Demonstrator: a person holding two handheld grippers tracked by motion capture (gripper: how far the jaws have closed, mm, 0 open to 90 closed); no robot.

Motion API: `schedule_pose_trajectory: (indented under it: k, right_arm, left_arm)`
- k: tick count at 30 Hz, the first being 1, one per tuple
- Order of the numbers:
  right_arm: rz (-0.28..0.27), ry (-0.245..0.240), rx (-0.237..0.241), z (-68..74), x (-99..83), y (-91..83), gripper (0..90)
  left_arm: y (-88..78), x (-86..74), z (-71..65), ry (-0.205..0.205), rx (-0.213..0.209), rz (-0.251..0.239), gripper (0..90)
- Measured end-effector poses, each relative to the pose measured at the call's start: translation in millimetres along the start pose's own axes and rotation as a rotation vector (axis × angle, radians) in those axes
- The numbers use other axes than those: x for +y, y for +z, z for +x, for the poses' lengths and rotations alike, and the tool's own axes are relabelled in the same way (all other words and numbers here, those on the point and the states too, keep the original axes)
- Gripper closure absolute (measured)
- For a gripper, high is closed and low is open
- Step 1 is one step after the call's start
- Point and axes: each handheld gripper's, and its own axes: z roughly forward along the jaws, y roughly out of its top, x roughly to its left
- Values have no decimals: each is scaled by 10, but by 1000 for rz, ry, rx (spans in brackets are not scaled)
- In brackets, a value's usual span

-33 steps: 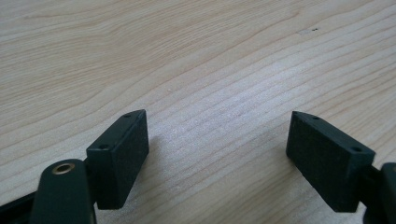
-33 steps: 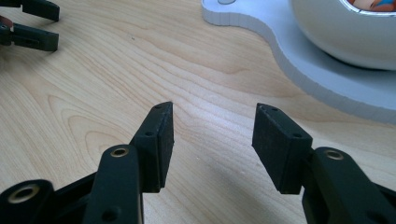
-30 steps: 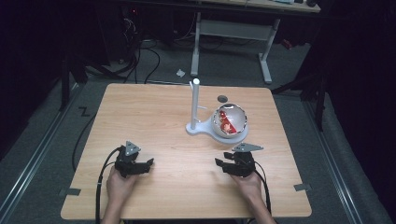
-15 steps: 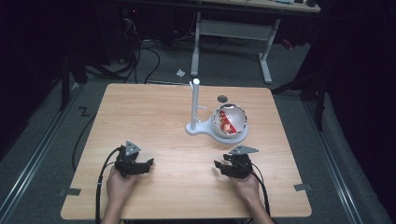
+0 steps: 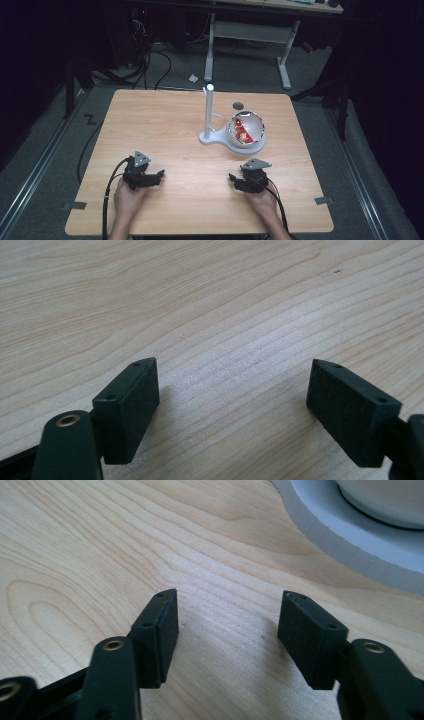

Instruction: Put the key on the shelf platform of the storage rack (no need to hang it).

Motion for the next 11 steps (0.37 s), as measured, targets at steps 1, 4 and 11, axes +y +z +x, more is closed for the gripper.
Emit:
schedule_pose_trajectory:
  k: [1, 4, 11]
  right_arm:
    - [4, 7, 2, -9, 2, 2, 400]
    - [6, 12, -3, -16, 4, 6, 382]
    - [6, 9, -2, -22, 5, 6, 381]
  left_arm:
    - [0, 0, 0, 0, 0, 0, 214]
    - [-1, -1, 0, 1, 0, 1, 214]
    - [-1, -1, -1, 0, 0, 0, 213]
